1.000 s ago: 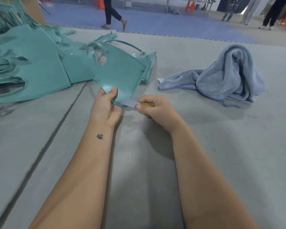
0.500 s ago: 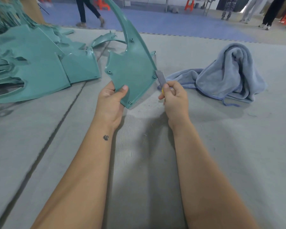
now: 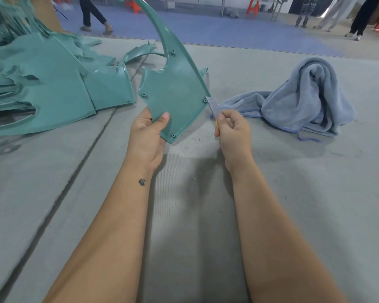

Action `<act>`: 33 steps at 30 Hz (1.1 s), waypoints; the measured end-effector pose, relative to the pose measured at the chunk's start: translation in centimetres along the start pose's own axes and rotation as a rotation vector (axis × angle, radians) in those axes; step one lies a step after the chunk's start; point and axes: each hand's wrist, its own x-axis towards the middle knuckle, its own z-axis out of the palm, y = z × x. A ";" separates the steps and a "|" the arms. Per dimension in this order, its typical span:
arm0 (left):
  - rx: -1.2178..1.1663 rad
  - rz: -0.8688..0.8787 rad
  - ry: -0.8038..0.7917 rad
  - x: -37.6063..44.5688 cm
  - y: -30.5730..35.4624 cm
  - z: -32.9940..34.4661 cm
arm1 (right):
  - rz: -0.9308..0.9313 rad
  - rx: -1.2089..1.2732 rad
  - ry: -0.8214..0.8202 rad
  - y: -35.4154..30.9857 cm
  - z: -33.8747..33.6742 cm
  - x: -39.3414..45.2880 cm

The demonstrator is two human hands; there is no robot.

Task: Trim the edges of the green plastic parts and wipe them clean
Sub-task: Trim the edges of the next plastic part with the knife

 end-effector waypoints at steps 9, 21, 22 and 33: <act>-0.075 -0.018 0.013 0.3 0.0 -0.1 | -0.020 -0.039 -0.070 0.2 0.0 0.0; -0.036 0.065 0.023 0.4 -0.3 0.3 | 0.016 -0.152 -0.225 0.1 0.2 -0.1; -0.023 0.065 0.014 0.3 -0.3 0.4 | 0.024 -0.073 -0.149 0.0 0.1 0.0; 0.053 0.102 0.019 0.3 -0.6 0.3 | 0.013 -0.406 -0.194 0.4 0.6 -0.1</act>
